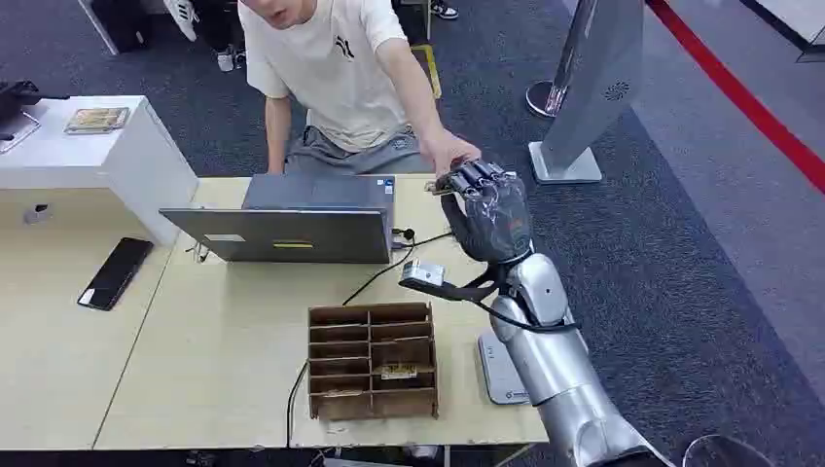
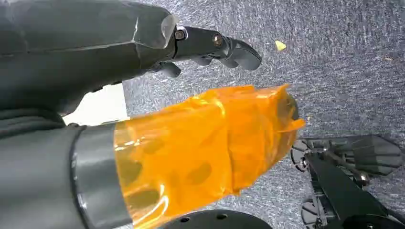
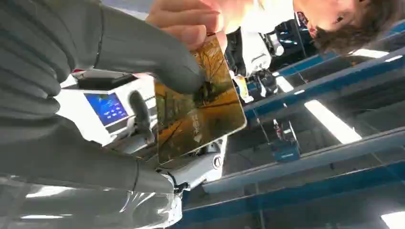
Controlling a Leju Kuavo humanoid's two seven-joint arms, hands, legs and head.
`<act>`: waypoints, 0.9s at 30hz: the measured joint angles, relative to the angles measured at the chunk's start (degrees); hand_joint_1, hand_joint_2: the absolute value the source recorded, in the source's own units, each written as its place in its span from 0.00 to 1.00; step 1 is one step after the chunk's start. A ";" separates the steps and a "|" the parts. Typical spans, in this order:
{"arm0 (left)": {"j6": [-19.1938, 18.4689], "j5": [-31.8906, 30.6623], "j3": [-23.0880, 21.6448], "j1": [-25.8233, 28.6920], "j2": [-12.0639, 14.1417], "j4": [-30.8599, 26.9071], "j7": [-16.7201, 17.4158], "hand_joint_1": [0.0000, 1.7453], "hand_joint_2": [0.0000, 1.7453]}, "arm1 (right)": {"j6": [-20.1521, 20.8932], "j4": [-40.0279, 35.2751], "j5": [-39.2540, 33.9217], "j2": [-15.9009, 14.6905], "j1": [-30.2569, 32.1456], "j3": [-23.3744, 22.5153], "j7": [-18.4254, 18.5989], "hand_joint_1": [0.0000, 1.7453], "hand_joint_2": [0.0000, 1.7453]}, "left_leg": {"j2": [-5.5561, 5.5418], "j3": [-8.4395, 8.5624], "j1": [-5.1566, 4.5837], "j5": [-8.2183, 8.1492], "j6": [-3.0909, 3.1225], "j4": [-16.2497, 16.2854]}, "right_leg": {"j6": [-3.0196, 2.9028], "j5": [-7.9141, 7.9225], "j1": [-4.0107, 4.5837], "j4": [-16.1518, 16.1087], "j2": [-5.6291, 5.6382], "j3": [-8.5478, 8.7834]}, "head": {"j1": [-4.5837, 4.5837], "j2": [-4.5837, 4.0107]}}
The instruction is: Pass the card to the sensor for recognition and then transmit it.
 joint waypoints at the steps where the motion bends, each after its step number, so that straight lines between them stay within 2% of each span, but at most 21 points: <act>1: 0.00 0.00 0.00 0.00 -0.02 0.00 0.00 0.00 0.00 | 0.00 0.09 -0.06 0.00 0.00 0.00 0.00 1.00 1.00 | 0.00 0.00 0.00 0.00 0.00 0.00 | 0.00 0.00 0.00 0.00 0.00 0.00 | 0.00 0.00; 15: -0.02 -0.33 0.00 0.00 -0.02 0.00 0.00 0.00 0.00 | 0.00 1.62 -3.89 0.02 0.00 -0.04 0.09 1.00 1.00 | 0.00 0.00 0.00 0.00 0.00 0.00 | 0.00 0.00 0.00 0.00 0.00 0.00 | 0.00 0.00; 20: -0.02 -0.37 0.00 0.01 -0.04 0.00 -0.02 0.00 0.00 | 0.00 2.36 -10.74 -0.04 0.01 0.81 1.64 1.00 1.00 | 0.00 0.00 0.00 0.00 0.00 0.00 | 0.00 0.00 0.00 0.00 0.00 0.00 | 0.00 0.00; 27: -0.02 -0.48 0.00 0.05 -0.18 0.00 -0.09 0.00 0.00 | 0.02 2.38 -23.66 -1.35 0.14 4.96 5.26 1.00 1.00 | 0.01 0.00 0.00 0.00 0.00 0.01 | 0.00 0.00 0.00 -0.01 0.00 -0.01 | 0.00 0.00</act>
